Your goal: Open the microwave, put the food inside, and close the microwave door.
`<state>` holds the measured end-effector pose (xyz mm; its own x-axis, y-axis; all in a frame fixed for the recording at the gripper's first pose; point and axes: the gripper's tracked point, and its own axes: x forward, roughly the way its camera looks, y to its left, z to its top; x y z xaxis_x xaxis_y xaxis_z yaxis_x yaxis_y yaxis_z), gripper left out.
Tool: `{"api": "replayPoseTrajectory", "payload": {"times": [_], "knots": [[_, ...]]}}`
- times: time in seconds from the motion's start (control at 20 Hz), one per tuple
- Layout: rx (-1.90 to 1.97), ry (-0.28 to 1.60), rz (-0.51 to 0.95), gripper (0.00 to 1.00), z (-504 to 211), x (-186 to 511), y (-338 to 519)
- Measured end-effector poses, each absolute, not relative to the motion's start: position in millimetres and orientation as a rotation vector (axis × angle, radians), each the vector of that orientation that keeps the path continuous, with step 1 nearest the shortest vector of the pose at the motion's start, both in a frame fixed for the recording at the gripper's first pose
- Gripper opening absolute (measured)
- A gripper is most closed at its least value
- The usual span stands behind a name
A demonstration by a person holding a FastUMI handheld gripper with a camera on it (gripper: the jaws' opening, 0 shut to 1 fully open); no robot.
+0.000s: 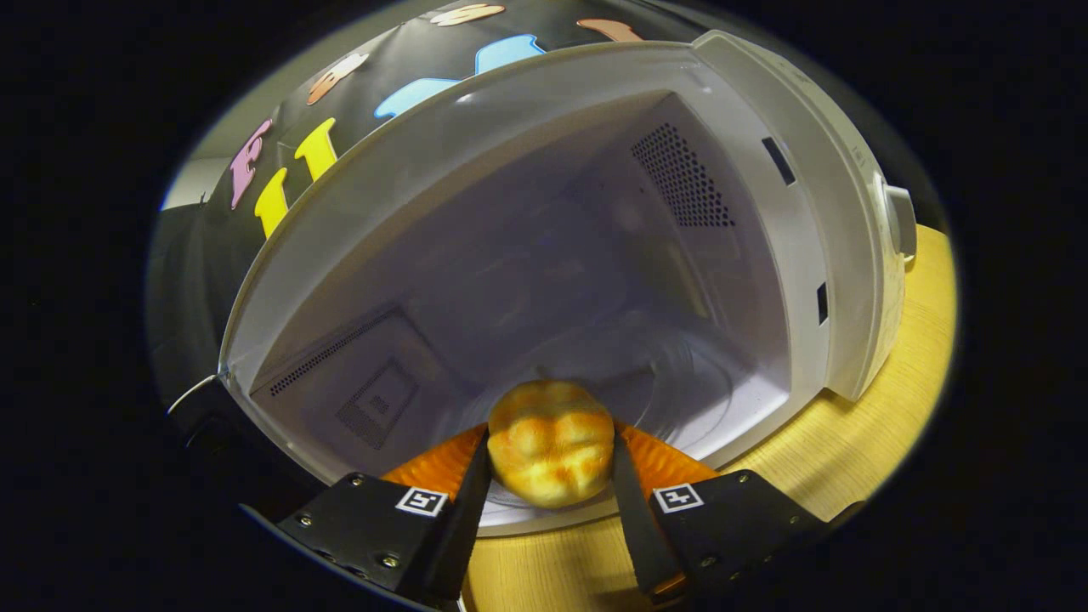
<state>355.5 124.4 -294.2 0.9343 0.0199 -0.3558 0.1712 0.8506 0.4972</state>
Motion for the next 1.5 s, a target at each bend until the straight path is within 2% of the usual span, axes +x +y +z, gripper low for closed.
{"api": "replayPoseTrajectory", "payload": {"times": [0.2, 0.25, 0.45, 0.75, 1.2, 1.5], "knots": [[0.55, 0.352, -0.085, 0.74, -293.3, 363.3, 127.5], [0.542, 0.346, -0.089, 0.81, -291.6, 364.0, 128.3], [0.485, 0.32, -0.108, 0.97, -281.3, 362.6, 124.7], [0.352, 0.305, -0.044, 0.97, -247.2, 320.7, 128.1], [0.215, 0.215, 0.074, 0.97, -129.4, 195.4, 147.8], [0.184, 0.183, 0.204, 0.97, -68.7, 114.3, 194.4]]}}
